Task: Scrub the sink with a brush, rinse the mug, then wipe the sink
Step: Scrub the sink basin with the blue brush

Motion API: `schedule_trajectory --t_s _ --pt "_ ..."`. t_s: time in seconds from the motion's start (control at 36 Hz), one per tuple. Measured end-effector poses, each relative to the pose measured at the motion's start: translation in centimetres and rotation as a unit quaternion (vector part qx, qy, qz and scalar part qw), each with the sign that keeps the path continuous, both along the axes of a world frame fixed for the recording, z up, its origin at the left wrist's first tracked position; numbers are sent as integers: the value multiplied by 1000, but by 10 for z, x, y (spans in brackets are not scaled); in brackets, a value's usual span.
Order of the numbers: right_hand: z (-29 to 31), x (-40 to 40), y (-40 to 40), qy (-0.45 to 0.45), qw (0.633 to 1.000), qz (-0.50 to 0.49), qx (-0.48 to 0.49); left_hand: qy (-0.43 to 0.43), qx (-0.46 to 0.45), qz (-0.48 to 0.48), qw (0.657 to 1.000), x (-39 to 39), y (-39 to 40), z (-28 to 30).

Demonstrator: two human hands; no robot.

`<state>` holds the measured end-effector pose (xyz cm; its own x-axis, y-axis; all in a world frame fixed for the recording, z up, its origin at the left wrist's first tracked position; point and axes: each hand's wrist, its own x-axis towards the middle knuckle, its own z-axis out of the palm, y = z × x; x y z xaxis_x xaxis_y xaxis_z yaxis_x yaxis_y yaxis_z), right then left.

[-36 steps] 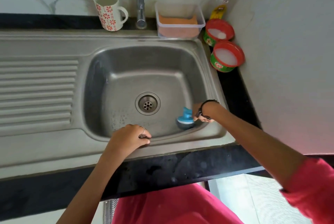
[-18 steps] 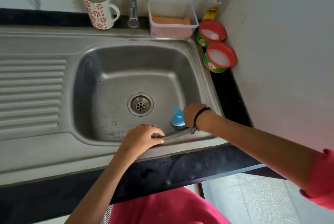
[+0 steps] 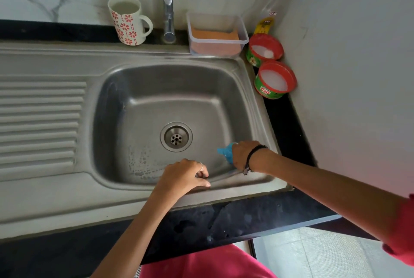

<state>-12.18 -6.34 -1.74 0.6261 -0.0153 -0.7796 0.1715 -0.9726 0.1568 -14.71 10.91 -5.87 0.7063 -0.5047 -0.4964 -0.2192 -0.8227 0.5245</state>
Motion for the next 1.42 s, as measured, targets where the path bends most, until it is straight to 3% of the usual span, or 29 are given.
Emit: schedule_trajectory --t_s 0.19,0.31,0.36,0.56,0.72,0.78,0.86,0.97,1.08,1.17,1.28,1.36,1.42 --pt "-19 42 11 -97 990 50 -88 17 -16 -1 1000 5 -13 -2" --pt "-26 30 18 57 990 88 -99 14 -27 3 1000 4 -13 -3" --pt "-27 29 19 78 986 91 -112 15 -38 13 999 3 -11 -6" --pt "-24 80 17 -48 992 45 -105 52 -74 27 996 9 -6 -12" --pt "-45 75 20 180 973 -5 -141 132 -68 -12 989 25 -5 -10" --pt "-32 78 23 136 980 37 -137 139 -61 -21 988 28 -8 -11" --pt "-25 100 15 49 997 29 -42 136 -51 -23 989 29 -12 -14" --pt "-30 131 14 -44 996 -66 -27 127 -44 -14 991 28 -14 -15" --pt "-50 123 6 -121 992 -6 -46 136 -30 5 990 26 -13 -15" --pt "-64 83 9 -26 994 75 -74 136 -30 11 990 26 -14 -14" --pt "-64 39 20 121 970 176 -118 148 -26 17 989 28 -16 -11" --pt "-57 54 22 118 972 154 -130 161 -19 13 987 31 -19 -10" --pt "-53 74 23 57 986 106 -116 165 -16 14 986 31 -19 -11"
